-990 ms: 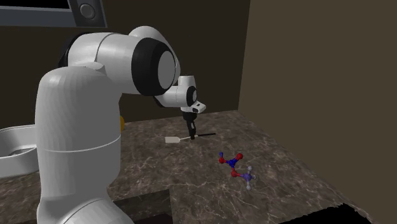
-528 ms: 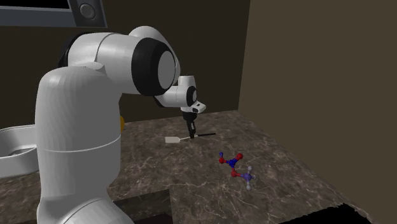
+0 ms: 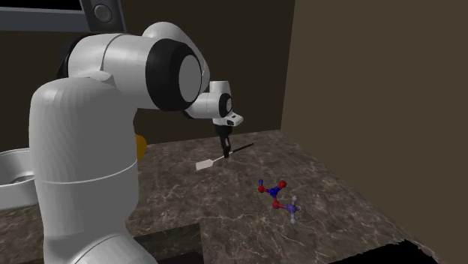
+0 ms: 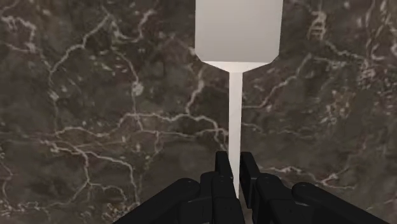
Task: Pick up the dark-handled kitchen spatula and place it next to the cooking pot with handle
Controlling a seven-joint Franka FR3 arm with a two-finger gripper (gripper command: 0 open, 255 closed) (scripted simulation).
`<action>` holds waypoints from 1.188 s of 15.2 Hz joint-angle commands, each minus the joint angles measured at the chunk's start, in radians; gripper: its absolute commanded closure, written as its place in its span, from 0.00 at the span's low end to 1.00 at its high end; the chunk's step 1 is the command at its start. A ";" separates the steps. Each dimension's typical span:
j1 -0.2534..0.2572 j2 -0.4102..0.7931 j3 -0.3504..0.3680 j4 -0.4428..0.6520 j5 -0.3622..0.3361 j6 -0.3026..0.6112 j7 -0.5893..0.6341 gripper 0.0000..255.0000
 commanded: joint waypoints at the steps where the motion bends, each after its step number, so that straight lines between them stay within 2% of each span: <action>1: -0.001 -0.013 0.002 0.011 0.007 -0.024 -0.005 1.00; 18: -0.006 -0.092 0.008 0.148 0.048 -0.234 -0.041 1.00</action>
